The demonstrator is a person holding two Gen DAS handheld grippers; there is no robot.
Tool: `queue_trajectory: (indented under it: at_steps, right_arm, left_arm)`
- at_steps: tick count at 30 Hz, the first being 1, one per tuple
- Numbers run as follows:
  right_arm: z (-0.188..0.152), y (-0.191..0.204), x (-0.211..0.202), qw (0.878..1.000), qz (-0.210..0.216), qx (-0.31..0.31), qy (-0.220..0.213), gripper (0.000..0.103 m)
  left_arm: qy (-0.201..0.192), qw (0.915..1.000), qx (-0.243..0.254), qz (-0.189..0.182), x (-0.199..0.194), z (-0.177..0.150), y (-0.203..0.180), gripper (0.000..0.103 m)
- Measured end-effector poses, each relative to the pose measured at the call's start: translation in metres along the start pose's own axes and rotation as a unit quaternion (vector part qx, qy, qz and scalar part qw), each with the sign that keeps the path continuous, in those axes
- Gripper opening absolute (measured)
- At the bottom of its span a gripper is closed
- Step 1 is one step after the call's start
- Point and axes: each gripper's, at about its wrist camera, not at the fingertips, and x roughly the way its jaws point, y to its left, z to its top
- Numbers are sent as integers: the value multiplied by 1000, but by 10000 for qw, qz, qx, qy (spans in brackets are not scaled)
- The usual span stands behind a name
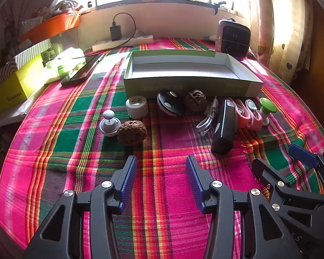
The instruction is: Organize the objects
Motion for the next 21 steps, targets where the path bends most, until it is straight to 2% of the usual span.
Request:
queue_trajectory:
  at_steps: [21]
  right_arm:
    - [-1, 1, 0, 10000, 35, -7, -14, 81]
  left_arm:
    - [-13, 10000, 84, -27, -3, 2, -2, 45]
